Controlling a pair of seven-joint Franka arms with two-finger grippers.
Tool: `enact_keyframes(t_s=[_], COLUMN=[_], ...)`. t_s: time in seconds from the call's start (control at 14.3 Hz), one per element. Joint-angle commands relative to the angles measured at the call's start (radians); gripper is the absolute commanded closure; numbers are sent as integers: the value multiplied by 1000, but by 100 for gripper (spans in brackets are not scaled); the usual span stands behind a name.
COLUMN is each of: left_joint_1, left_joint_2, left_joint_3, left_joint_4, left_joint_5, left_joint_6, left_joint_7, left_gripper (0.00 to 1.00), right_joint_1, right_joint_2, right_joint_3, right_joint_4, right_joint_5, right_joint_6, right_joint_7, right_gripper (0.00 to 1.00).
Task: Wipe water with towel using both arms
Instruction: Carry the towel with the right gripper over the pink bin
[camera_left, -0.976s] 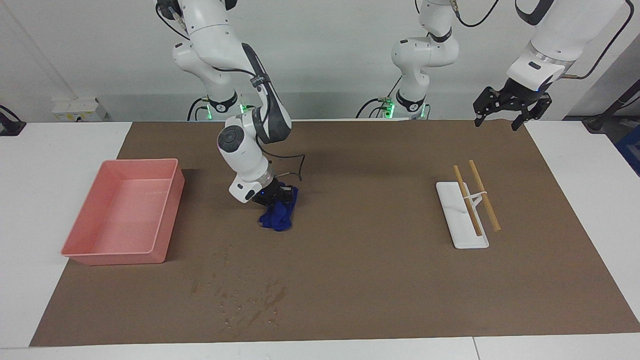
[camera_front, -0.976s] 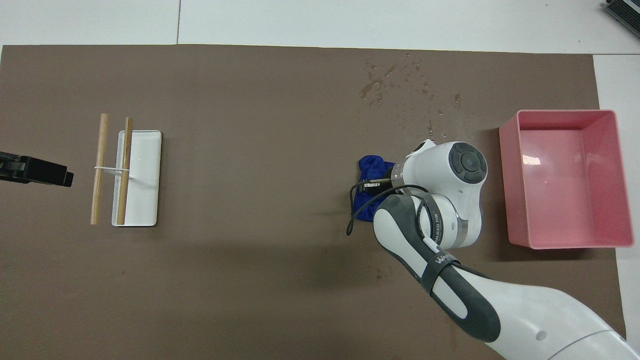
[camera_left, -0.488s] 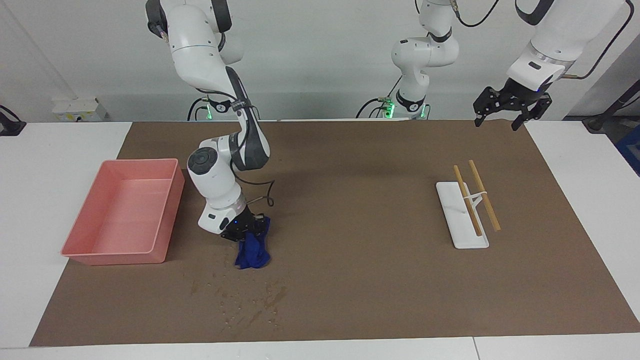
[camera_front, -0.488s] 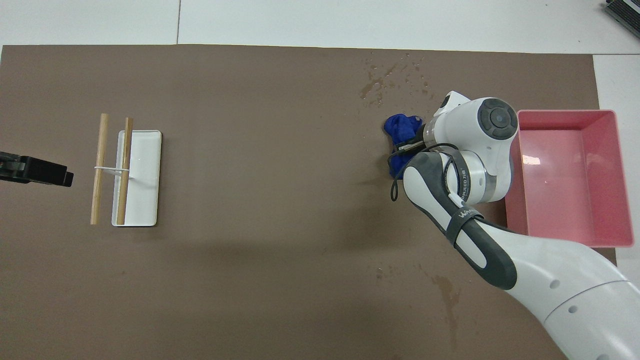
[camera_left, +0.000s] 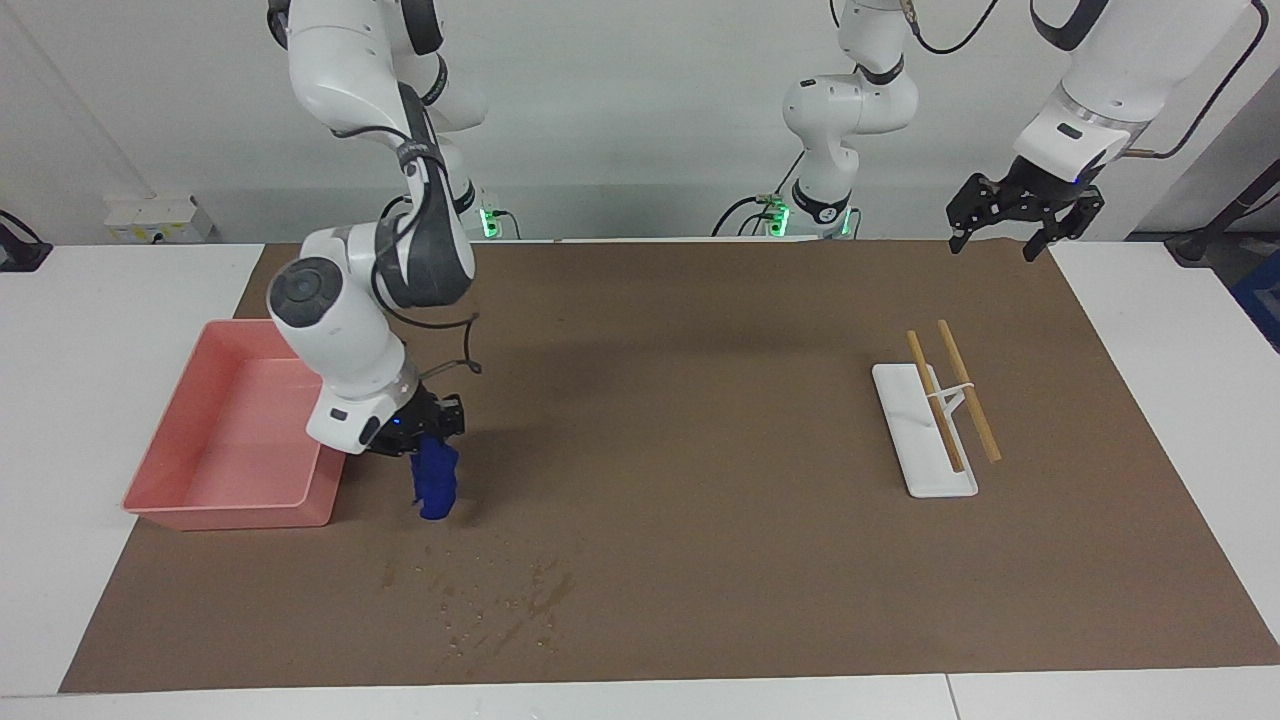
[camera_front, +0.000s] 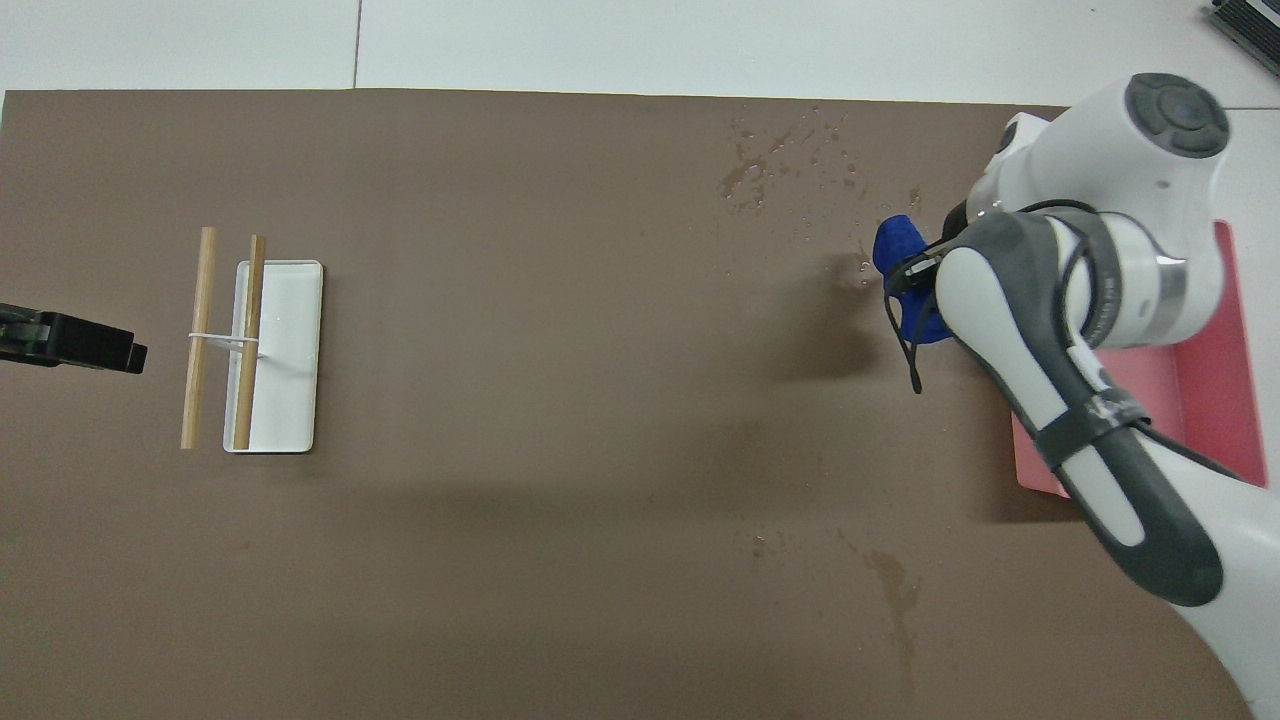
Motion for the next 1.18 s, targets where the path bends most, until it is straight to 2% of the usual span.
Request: enact_keyframes(t_s=[0.0,0.21,0.42,0.56,0.77,0.91,0.98,1.05,1.11], left_joint_1=[-9,-9,-14,-14,-14,-14,-14,-17,-20], left_joint_2=[-19,-13,-13,-15,-16,-16,-16,-10,-6], left_joint_3=[11,16,16,16,16,16,14,14,16], left_joint_4=[-17,-18,-18,-21,-24,-24,-24,-14,0], left_joint_5=[8,8,8,8,8,8,8,8,10], left_joint_6=[15,103,93,90,91,90,97,104,84], left_joint_7=[-11,-9,-11,-12,-12,-12,-12,-12,-12], left_gripper=[0,0,0,0,0,0,0,0,0], right_joint_1=[-80,-170,-255,-291,-318,-322,-327,-328,-327], right_joint_2=[-92,-146,-160,-183,-204,-201,-203,-203,-203], right_joint_3=[10,10,10,10,10,10,10,10,10], right_joint_4=[-4,-4,-41,-136,-347,-415,-420,-419,-419], right_joint_5=[-20,-94,-148,-174,-175,-175,-175,-175,-175], right_joint_6=[-123,-172,-133,-27,192,289,286,282,285], right_joint_7=[-91,-255,-415,-455,-469,-469,-471,-472,-471], right_gripper=[100,100,100,100,100,100,100,95,56])
